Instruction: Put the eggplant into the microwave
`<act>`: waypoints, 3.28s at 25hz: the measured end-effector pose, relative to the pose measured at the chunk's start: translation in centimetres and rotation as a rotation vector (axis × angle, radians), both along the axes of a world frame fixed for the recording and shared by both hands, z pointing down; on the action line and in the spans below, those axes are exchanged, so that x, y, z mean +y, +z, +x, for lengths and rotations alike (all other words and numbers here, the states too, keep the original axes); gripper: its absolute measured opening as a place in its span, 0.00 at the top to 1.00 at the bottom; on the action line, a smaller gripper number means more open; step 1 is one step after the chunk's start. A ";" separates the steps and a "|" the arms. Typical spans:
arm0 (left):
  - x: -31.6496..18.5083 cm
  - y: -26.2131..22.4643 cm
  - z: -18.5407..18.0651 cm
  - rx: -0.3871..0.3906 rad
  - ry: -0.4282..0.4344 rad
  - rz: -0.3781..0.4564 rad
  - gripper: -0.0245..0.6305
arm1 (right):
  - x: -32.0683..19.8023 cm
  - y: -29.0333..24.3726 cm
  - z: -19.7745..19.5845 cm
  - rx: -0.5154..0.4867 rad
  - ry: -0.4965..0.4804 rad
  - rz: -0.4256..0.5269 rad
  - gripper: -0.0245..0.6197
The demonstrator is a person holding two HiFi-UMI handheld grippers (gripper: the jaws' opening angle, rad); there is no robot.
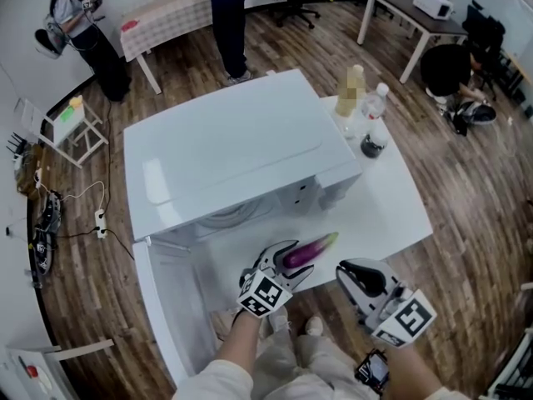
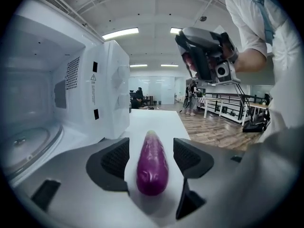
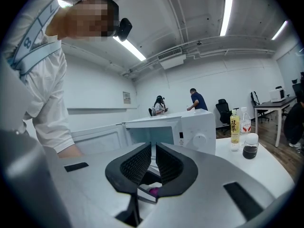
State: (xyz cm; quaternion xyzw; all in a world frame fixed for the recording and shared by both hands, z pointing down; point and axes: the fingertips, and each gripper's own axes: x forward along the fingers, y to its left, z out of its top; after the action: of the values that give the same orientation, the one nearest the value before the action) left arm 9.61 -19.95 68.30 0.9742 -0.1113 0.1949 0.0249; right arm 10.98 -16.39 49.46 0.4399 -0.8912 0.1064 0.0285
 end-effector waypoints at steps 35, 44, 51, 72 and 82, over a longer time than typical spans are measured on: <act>-0.5 -2.0 -2.1 -0.025 -0.172 0.010 0.63 | 0.3 -1.4 1.3 -0.014 -0.029 0.013 0.91; -0.2 -5.6 -6.3 0.053 -0.350 0.015 0.63 | 0.2 -3.0 0.0 -0.011 -0.085 0.039 0.91; -1.3 -7.9 -9.6 0.121 -0.490 0.031 0.63 | 0.4 -3.5 -1.9 0.012 -0.138 0.047 0.91; -7.0 -9.5 -15.1 0.192 -0.749 0.073 0.63 | 0.2 -3.0 -5.5 0.030 -0.190 0.033 0.91; -11.6 -9.1 -15.9 0.193 -0.820 0.083 0.63 | -1.4 -1.8 -6.2 0.031 -0.212 0.017 0.91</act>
State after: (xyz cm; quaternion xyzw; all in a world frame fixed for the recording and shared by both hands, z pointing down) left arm -6.31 -31.52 59.23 0.8632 -0.4945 0.0720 0.0713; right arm 4.77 -17.75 47.69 0.3449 -0.9331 0.0887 0.0496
